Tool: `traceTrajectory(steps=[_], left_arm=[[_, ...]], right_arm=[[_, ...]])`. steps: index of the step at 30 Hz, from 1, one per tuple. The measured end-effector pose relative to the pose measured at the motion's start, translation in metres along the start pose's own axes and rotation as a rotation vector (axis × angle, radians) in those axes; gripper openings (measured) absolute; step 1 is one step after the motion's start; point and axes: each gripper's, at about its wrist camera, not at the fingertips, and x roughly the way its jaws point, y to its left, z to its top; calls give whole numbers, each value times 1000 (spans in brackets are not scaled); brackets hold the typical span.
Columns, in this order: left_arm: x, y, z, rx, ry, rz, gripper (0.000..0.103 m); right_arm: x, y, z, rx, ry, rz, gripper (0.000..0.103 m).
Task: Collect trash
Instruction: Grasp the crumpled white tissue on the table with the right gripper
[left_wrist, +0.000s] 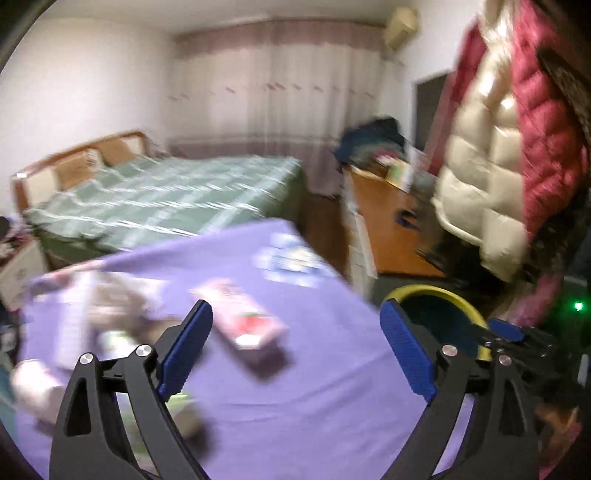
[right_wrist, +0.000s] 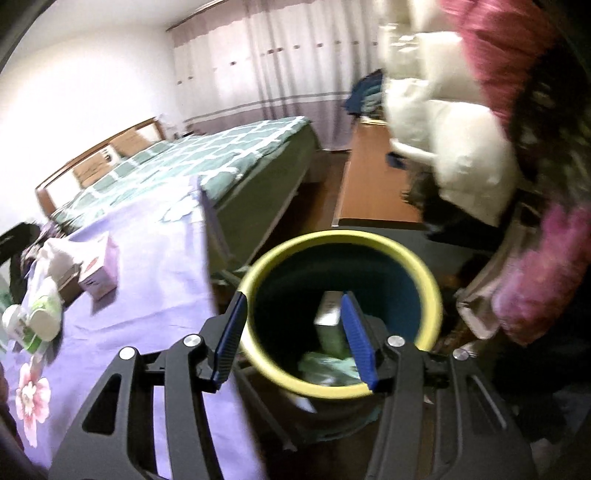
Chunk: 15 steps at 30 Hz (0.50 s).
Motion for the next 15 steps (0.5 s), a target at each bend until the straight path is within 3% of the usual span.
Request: traceTrajectory(steps=[8,15], left_arm=[[-52,155,-21,-202,-103,223,92],[-61,239,-58,-252,-147,428,92]], right_arm=[[26,91,13,-126,32,116,51],[50,167,21,-229,71,213,51]])
